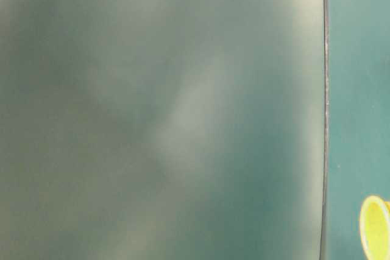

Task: Move the cup backward with left arm.
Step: 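Move the open left gripper rightward to surround the orange cup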

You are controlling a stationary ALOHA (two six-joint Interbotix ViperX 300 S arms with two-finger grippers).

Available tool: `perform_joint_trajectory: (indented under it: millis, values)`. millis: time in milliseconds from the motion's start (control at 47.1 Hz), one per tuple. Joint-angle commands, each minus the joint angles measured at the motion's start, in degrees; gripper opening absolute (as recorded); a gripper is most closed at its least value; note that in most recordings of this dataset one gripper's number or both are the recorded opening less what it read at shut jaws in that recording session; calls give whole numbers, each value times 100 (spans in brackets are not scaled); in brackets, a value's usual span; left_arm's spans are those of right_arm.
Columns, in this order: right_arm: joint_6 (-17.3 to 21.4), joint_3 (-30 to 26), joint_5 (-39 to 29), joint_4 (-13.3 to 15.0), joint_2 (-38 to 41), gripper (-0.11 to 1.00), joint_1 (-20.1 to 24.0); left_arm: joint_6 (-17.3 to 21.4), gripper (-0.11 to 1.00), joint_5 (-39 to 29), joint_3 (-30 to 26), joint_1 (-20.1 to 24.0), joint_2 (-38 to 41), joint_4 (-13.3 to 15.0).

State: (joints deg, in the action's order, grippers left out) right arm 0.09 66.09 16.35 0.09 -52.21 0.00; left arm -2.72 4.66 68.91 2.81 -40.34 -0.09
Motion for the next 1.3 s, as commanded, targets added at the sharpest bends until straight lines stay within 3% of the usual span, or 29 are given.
perform_joint_trajectory:
  millis: [0,191,425,871,1274]
  values:
    - [9,-193,35,0,18,0,9,9,75,615,-9,-18,571,-26]
    - [9,-211,26,0,9,0,18,9,76,1362,-9,-79,1635,-18]
    - [9,-211,26,0,0,0,18,9,82,1521,-211,-79,2566,-26]
    - [9,-220,18,0,-18,0,18,18,84,2145,-624,9,3419,-26]
    - [26,-272,-62,0,-18,0,18,9,84,2733,-642,62,3841,-26]
